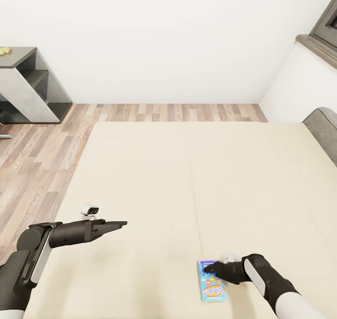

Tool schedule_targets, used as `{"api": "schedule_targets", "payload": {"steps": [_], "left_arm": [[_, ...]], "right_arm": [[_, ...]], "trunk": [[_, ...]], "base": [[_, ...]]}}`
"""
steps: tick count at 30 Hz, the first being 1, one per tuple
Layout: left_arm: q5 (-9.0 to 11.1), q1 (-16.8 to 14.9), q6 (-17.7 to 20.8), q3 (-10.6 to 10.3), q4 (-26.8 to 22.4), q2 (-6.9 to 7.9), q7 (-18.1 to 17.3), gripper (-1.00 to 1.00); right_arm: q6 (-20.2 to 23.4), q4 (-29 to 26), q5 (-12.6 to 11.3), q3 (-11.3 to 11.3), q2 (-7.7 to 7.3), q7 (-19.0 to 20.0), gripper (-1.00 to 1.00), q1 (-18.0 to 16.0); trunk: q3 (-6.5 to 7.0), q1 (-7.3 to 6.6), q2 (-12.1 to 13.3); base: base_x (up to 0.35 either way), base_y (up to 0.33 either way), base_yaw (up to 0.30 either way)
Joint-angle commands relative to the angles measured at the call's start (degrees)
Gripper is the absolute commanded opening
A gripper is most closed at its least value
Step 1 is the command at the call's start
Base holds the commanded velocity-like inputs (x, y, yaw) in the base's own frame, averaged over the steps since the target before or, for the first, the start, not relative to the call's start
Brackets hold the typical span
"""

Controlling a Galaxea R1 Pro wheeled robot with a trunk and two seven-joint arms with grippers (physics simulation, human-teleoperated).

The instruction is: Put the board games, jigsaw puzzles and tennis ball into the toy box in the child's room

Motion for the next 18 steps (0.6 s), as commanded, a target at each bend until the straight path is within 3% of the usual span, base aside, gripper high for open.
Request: {"api": "schedule_targets", "payload": {"steps": [1,18], "left_arm": [[-0.04,-0.01,0.61,-0.01,-0.02,0.01,-0.23,1.0],[0.17,-0.02,0.61,-0.01,-0.02,0.01,-0.23,1.0]], "right_arm": [[0.13,-0.07,0.07,0.26,-0.01,0.24,1.0,-0.02],[0.18,-0.33,0.03,0.32,1.03,0.63,1.0,-0.02]], "trunk": [[-0.04,0.01,-0.03],[-0.04,0.01,-0.03]], "base": [[0.0,0.0,0.0],[0.0,0.0,0.0]]}}
